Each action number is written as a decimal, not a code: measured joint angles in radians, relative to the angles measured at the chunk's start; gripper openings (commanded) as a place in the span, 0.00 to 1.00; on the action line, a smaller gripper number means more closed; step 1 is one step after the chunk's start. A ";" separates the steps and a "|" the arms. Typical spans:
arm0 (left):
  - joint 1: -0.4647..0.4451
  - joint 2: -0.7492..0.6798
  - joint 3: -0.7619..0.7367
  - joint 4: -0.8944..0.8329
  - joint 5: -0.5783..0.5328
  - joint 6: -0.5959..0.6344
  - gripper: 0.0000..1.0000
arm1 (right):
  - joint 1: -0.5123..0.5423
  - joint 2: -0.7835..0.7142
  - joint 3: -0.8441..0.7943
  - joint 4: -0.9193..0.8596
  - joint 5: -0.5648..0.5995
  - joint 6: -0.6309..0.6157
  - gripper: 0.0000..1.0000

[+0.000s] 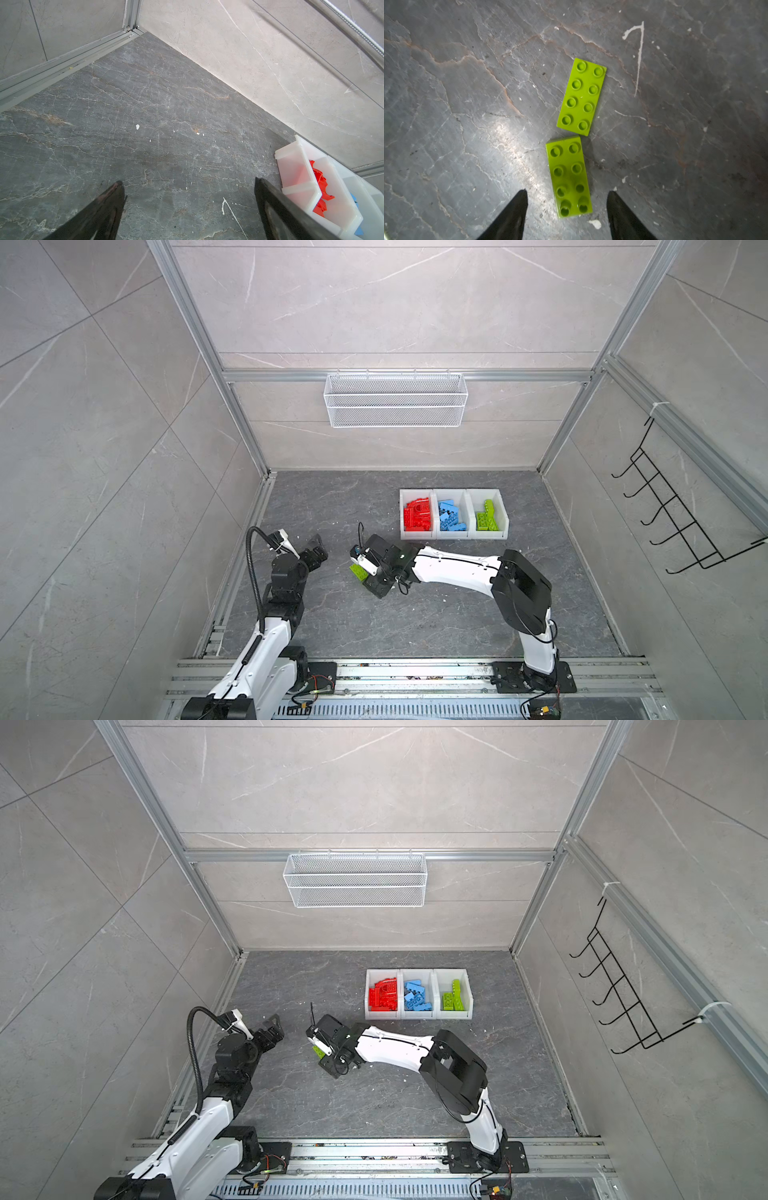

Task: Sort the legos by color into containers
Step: 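Return the right gripper to the lime-green bricks and grasp another, then carry the lime-green brick into the green compartment and release it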

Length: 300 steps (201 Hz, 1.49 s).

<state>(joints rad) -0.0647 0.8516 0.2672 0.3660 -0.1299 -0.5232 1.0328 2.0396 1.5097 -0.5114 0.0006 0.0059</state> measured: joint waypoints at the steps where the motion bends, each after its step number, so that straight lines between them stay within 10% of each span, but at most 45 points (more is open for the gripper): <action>1: 0.000 0.000 0.000 0.000 0.000 0.000 1.00 | 0.000 0.001 0.000 0.000 0.000 -0.001 0.61; 152: 0.000 0.000 0.000 -0.007 0.000 0.000 1.00 | -0.016 0.051 -0.034 -0.002 -0.035 -0.015 0.31; 300: 0.000 0.023 0.000 -0.006 0.002 0.000 1.00 | -0.490 -0.609 -0.500 0.112 -0.209 0.197 0.14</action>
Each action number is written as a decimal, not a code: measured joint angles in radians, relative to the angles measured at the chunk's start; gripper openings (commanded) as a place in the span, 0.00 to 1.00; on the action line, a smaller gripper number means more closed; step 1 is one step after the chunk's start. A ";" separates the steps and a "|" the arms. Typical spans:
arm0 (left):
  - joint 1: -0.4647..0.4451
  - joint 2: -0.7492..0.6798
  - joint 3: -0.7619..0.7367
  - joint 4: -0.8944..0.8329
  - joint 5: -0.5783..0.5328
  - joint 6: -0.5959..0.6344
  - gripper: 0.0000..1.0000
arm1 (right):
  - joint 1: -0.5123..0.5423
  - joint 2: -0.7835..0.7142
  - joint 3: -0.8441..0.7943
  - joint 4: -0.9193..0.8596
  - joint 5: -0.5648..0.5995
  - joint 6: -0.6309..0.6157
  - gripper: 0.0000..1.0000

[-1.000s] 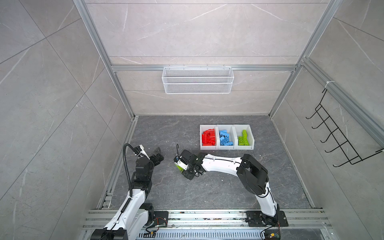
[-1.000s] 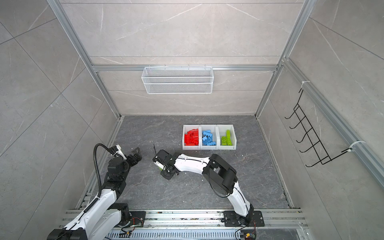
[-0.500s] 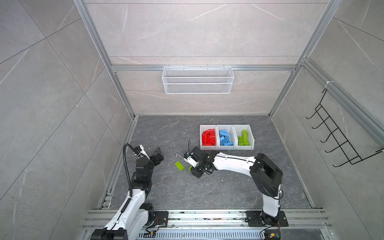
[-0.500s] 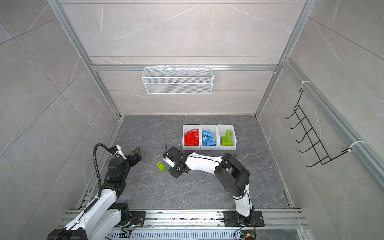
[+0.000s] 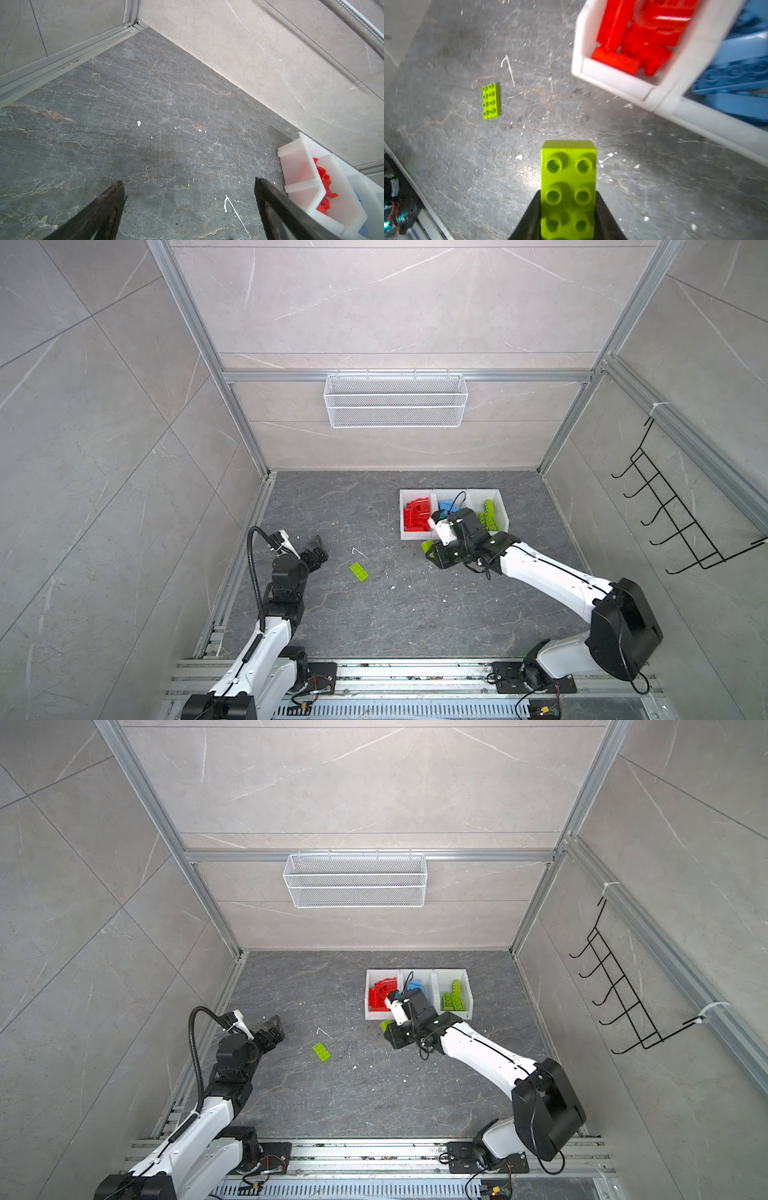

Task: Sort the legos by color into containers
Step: 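Carry the lime-green brick into the green compartment and release it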

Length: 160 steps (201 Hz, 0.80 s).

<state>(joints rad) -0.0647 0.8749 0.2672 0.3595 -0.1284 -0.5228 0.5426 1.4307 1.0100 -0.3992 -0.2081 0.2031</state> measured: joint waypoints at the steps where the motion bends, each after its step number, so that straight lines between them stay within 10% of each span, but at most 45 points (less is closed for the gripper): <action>1: 0.000 0.000 0.000 0.000 0.000 0.000 1.00 | -0.005 -0.002 0.000 0.000 0.000 0.000 0.14; 89: 0.000 0.003 0.000 0.000 0.001 0.000 0.99 | -0.415 0.056 0.196 -0.137 -0.041 0.048 0.13; 160: 0.000 0.018 0.000 0.003 0.008 0.000 1.00 | -0.489 0.338 0.436 -0.178 0.054 0.017 0.21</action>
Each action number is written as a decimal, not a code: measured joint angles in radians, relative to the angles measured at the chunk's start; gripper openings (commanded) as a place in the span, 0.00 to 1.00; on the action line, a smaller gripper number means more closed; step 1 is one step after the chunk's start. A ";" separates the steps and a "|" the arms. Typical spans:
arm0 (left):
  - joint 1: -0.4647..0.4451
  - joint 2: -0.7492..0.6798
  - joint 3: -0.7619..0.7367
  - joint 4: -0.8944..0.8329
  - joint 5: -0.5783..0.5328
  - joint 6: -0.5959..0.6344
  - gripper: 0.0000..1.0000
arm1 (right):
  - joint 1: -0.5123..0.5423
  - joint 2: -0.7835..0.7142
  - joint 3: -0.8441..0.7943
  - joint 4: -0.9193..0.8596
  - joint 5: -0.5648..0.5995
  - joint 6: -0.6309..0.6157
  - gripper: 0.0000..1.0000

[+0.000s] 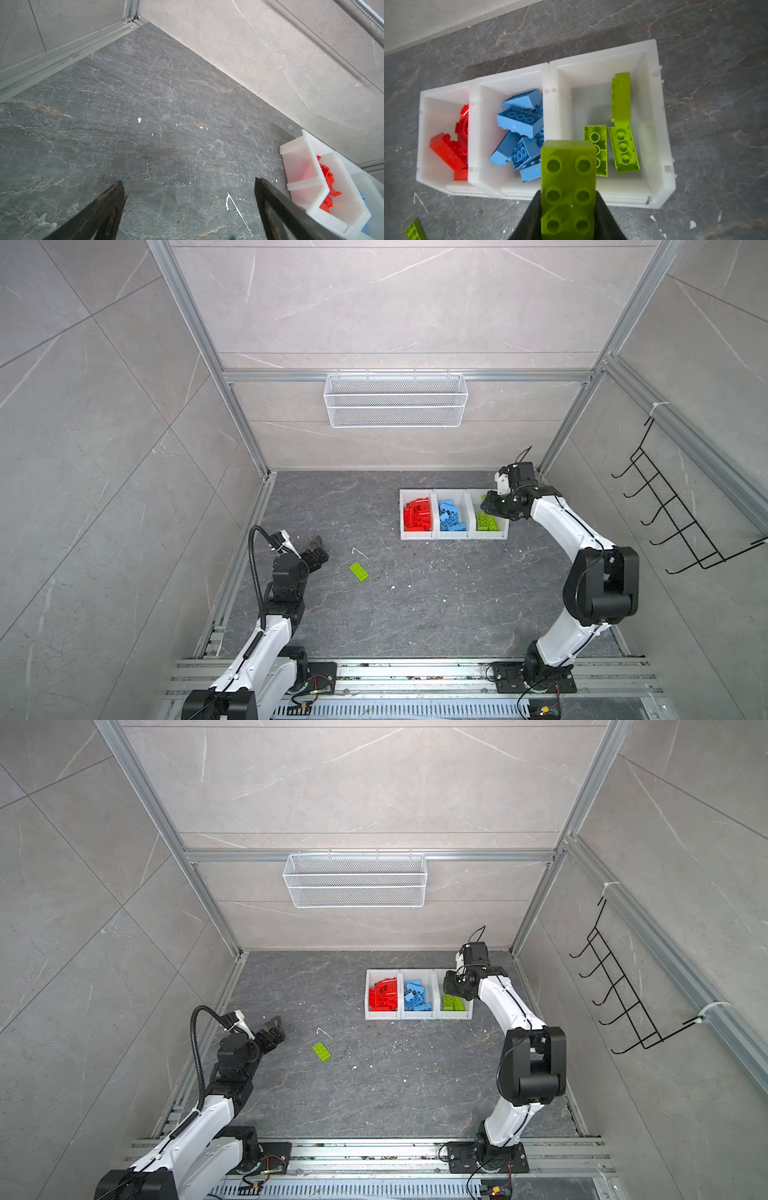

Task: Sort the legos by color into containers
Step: 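Carry the lime-green brick into the green compartment and release it, then move the right gripper to the last lime-green brick and grasp it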

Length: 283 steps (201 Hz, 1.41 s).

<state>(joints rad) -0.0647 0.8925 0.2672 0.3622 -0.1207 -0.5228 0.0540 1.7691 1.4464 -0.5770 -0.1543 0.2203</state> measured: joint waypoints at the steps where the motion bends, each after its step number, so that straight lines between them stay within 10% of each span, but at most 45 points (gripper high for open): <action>1: 0.000 0.000 0.000 0.000 0.000 0.000 1.00 | 0.000 0.005 0.004 0.000 0.002 0.000 0.21; 51: 0.000 0.006 0.000 0.002 0.013 0.000 1.00 | -0.008 0.122 0.084 -0.003 0.034 -0.015 0.27; 92: 0.000 0.006 0.000 0.002 0.019 0.000 1.00 | -0.011 0.161 0.099 -0.014 0.041 -0.023 0.68; 157: 0.000 -0.001 0.000 0.004 0.027 0.000 1.00 | 0.025 0.019 0.050 -0.016 0.025 -0.055 0.69; 217: 0.005 0.002 -0.026 0.030 -0.030 -0.039 1.00 | 0.576 -0.134 -0.068 0.146 0.024 0.002 0.68; 283: 0.031 0.017 -0.026 0.034 -0.010 -0.077 1.00 | 0.899 0.231 0.080 0.167 0.099 0.042 0.68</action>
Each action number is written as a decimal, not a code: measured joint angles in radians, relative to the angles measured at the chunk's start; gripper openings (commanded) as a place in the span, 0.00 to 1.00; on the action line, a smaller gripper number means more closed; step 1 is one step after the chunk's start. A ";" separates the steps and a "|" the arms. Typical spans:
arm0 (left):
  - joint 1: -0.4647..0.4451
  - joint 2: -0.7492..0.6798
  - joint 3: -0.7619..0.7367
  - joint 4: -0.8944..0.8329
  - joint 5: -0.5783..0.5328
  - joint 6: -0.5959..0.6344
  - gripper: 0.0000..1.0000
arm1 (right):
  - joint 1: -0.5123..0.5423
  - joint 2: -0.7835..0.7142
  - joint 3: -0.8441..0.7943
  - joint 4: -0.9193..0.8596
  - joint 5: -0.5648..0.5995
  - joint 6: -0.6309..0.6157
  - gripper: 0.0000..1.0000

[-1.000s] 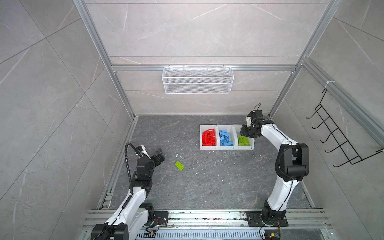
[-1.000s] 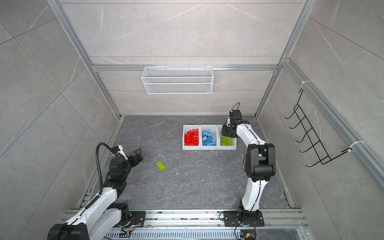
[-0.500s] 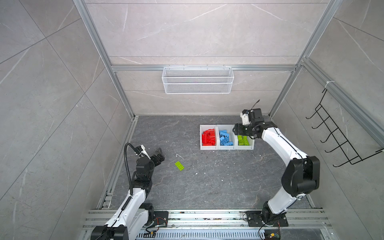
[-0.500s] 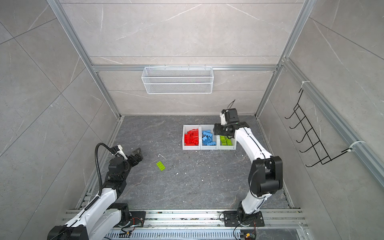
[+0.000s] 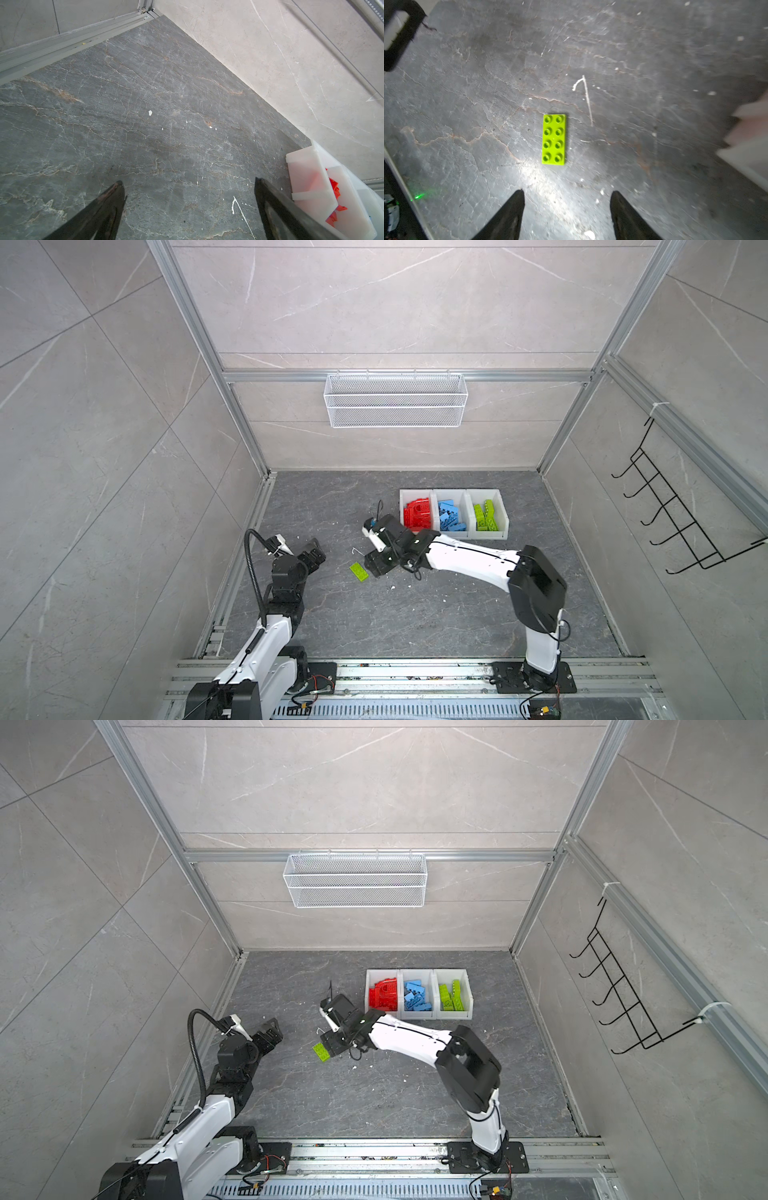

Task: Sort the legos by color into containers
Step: 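Move the right gripper to the last lime-green brick and grasp it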

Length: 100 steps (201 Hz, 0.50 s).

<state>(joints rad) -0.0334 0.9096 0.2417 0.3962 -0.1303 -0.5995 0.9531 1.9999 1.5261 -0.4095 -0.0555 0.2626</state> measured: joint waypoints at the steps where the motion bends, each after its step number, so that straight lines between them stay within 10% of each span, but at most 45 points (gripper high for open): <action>1: 0.000 -0.001 0.000 0.000 0.000 0.000 1.00 | 0.002 0.006 0.005 -0.001 0.000 0.000 0.68; 100: 0.006 -0.061 -0.006 -0.015 -0.024 -0.027 1.00 | 0.059 0.226 0.221 -0.104 0.074 -0.023 0.61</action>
<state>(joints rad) -0.0273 0.8486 0.2356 0.3809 -0.1547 -0.6262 1.0122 2.2257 1.7473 -0.5137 0.0181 0.2401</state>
